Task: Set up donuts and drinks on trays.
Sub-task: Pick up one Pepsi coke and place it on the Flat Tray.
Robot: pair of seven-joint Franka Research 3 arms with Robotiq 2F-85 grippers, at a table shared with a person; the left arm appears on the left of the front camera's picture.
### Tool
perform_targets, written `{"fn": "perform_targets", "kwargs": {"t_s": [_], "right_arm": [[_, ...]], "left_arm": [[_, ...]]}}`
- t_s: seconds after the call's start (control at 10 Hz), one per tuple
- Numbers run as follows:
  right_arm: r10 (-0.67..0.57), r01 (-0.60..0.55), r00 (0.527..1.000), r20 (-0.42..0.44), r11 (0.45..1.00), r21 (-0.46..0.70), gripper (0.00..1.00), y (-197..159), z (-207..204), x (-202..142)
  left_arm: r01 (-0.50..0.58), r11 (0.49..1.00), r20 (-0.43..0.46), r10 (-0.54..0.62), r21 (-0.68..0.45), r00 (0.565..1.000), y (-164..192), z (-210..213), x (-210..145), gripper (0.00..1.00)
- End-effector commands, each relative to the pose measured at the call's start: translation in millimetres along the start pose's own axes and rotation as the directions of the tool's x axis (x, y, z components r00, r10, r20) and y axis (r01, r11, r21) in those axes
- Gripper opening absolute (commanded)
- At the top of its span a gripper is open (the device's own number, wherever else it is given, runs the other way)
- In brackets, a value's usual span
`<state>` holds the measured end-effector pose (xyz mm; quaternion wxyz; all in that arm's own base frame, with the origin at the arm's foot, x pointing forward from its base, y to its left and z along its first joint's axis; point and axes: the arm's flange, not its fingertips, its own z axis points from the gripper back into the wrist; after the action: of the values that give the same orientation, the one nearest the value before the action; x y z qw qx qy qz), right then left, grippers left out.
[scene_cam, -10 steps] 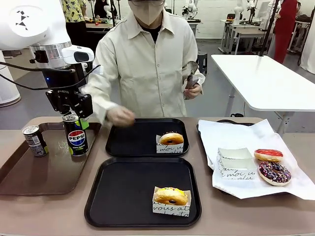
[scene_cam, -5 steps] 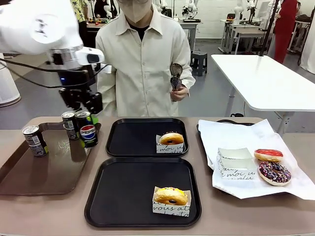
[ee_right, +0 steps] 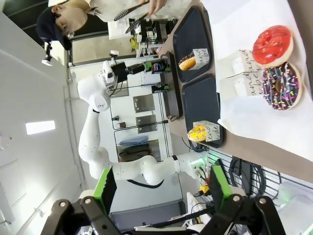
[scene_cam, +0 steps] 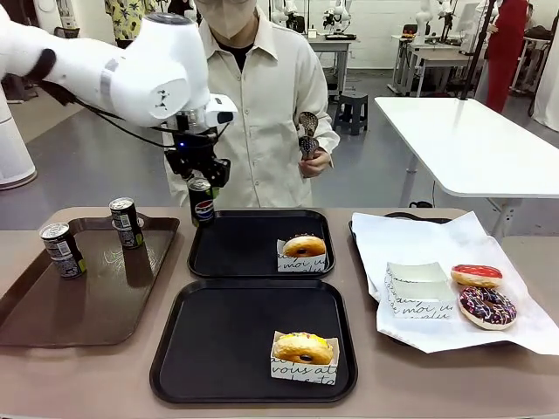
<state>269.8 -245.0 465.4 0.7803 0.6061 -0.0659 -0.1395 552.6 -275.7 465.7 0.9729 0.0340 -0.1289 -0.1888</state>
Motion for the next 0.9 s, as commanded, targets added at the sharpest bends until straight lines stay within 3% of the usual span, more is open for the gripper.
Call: {"fn": "perform_targets", "kwargs": {"t_s": [0.0,0.2,0.8], "right_arm": [[0.009,-0.01,1.0,0.007,1.0,0.023,1.0,0.1,0.0,0.6],[0.009,-0.01,1.0,0.007,1.0,0.023,1.0,0.1,0.0,0.6],[0.009,-0.01,1.0,0.007,1.0,0.023,1.0,0.1,0.0,0.6]], "left_arm": [[-0.013,1.0,0.063,0.012,0.026,0.998,-20.3,-2.2,9.1,0.58],[0.009,1.0,0.085,-0.008,-0.006,0.996,-39.5,-19.1,7.7,0.58],[0.009,0.99,0.017,-0.007,-0.137,1.0,-54.5,-54.9,-9.9,0.58]]}}
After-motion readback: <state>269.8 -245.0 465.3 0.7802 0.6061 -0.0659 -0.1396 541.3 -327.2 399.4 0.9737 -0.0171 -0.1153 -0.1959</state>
